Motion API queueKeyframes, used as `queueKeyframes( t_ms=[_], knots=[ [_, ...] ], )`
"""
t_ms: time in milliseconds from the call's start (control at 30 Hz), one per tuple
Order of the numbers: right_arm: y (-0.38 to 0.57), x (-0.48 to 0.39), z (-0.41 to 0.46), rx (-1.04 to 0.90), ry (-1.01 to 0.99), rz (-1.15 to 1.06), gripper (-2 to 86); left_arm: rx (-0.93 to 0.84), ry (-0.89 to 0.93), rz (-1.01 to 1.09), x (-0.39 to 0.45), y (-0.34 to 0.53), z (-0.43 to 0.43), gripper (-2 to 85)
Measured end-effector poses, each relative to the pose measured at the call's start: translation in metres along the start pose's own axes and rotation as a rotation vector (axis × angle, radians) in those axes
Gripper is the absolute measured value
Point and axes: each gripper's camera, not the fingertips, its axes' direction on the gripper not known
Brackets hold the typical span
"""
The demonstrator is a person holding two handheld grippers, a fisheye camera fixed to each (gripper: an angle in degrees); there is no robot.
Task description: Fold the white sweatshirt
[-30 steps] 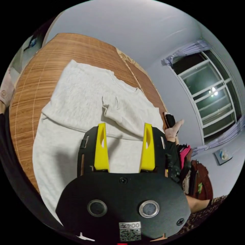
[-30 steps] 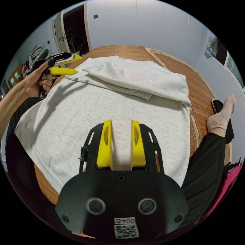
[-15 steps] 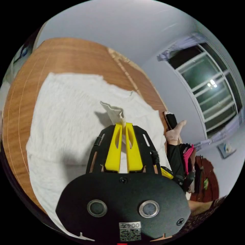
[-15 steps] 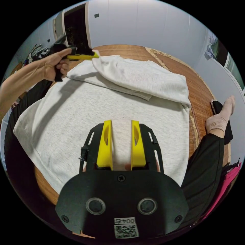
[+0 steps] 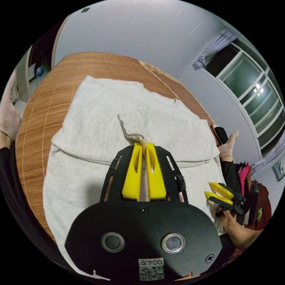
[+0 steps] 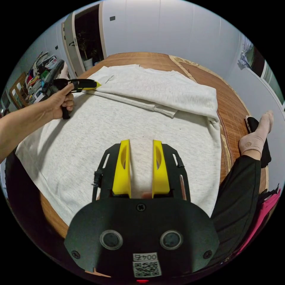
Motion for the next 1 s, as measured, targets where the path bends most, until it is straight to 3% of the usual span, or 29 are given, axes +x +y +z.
queueKeyframes(
  t_ms=[200, 333, 467, 600, 733, 833, 900, 1000],
  knots=[
    [-0.013, 0.007, -0.010, -0.029, 0.035, 0.003, 12.7, -0.011, 0.067, -0.031, -0.021, -0.001, 0.017, 2.6],
    [-0.034, 0.073, -0.059, 0.121, 0.262, 0.148, 11.7, -0.015, 0.096, -0.056, -0.035, 0.001, 0.030, 2.5],
    [-0.058, 0.152, -0.046, -0.008, 0.179, 0.189, 12.0, -0.016, 0.091, -0.059, -0.040, 0.003, 0.041, 2.3],
    [-0.070, 0.174, -0.021, -0.095, 0.167, 0.127, 12.0, -0.015, 0.105, -0.067, -0.046, 0.007, 0.052, 2.0],
    [-0.083, 0.169, -0.012, -0.074, 0.137, 0.031, 6.6, -0.014, 0.103, -0.067, -0.048, 0.013, 0.065, 2.1],
    [-0.079, 0.194, -0.001, -0.138, 0.164, 0.168, 4.8, -0.014, 0.098, -0.065, -0.049, 0.019, 0.074, 2.2],
    [-0.073, 0.214, -0.007, -0.097, 0.050, 0.271, 4.9, -0.013, 0.084, -0.059, -0.047, 0.023, 0.080, 2.4],
    [-0.065, 0.209, -0.027, -0.048, 0.061, 0.304, 6.7, -0.014, 0.127, -0.081, -0.054, 0.029, 0.090, 3.0]
  ],
)
